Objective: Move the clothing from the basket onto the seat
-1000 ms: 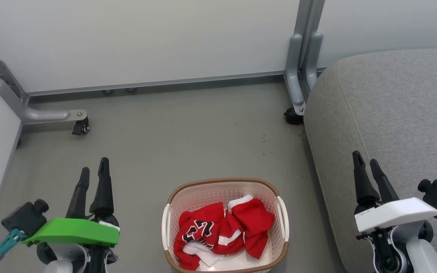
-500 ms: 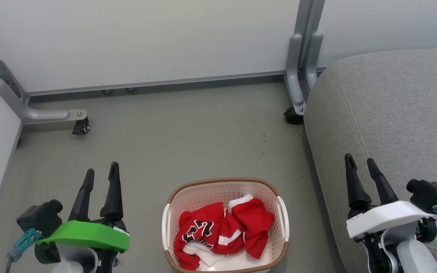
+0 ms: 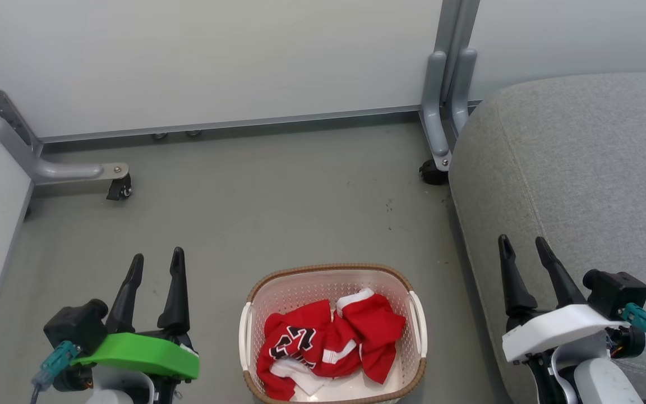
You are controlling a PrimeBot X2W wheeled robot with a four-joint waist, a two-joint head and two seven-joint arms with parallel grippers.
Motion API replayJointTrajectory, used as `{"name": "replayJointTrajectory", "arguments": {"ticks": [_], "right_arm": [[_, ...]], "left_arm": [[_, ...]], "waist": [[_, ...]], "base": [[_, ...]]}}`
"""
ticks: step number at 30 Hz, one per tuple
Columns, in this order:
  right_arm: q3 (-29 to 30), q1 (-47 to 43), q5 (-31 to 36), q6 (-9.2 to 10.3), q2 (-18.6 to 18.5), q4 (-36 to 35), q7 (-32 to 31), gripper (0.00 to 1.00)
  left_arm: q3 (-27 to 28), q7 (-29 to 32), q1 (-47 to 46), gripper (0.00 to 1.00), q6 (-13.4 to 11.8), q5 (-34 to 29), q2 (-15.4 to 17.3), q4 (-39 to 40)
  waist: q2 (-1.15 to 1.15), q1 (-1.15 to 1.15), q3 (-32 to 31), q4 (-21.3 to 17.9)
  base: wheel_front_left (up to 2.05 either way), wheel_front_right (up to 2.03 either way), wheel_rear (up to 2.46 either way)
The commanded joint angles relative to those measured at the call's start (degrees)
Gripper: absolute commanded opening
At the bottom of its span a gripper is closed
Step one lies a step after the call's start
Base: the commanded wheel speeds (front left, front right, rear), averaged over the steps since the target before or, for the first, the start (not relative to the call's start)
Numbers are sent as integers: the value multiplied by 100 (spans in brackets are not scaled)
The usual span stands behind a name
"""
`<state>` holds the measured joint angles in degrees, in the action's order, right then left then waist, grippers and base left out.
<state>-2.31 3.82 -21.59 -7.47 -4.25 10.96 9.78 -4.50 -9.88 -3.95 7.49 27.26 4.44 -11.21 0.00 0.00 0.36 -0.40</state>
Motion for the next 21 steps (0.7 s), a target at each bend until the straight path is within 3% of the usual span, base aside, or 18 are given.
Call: {"name": "replayJointTrajectory", "arguments": {"ticks": [1, 21], "right_arm": [[-11, 15, 165, -2, -4, -13, 69, 100], [-67, -17, 1116, -3, 67, 70, 247, 100]], "left_arm": [[-22, -57, 26, 100, 0, -179, 22, 22], [-100, -303, 92, 100, 0, -1055, -3, -129]], "waist": [[0, 0, 1, 0], [0, 0, -7, -15]], "base": [[0, 0, 0], [0, 0, 0]]}}
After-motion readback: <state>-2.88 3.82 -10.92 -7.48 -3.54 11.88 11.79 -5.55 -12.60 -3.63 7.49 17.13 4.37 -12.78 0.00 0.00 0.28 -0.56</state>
